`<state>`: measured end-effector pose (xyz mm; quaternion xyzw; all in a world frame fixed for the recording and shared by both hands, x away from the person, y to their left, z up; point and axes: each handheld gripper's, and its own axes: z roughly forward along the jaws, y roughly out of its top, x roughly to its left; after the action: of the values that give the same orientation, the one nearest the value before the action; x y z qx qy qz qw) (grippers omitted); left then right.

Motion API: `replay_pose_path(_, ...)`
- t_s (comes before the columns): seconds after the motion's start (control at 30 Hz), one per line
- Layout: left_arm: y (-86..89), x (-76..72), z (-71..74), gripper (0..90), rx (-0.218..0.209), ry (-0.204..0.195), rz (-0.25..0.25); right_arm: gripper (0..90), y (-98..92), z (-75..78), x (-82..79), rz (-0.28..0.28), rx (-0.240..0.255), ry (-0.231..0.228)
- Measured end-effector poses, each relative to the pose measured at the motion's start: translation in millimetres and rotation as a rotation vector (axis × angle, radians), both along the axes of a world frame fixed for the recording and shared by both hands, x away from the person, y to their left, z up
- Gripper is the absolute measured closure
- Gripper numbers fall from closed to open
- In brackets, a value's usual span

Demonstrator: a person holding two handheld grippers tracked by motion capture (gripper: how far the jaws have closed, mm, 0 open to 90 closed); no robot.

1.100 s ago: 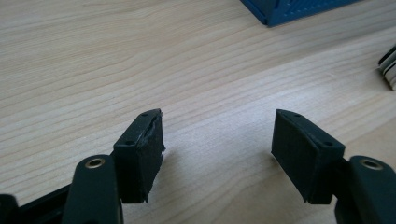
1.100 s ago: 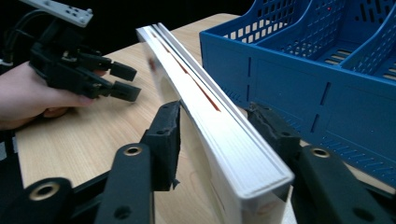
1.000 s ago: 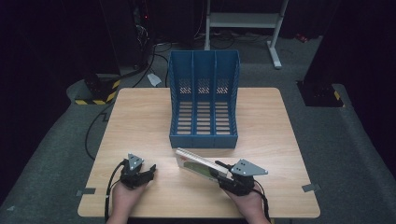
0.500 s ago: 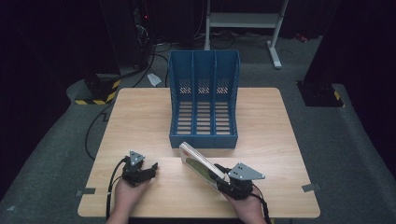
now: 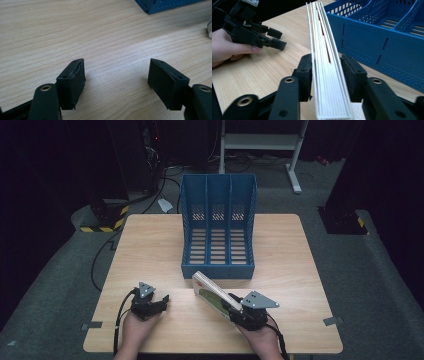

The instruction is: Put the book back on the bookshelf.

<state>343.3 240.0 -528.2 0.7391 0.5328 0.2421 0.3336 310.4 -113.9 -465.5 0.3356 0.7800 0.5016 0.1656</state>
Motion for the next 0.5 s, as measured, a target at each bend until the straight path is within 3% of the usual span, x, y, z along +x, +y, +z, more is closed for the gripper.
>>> replay_pose_path(0.23,0.0,0.0,0.0,29.8,0.000,0.000,0.000,71.9,2.0,-0.6,-1.6,-0.001,-0.017,0.002)
replay_pose_path(0.5,-0.2,-0.1,0.0,30.1,0.002,-0.002,-0.006,75.0,3.8,-0.4,-4.0,0.000,-0.031,-0.013)
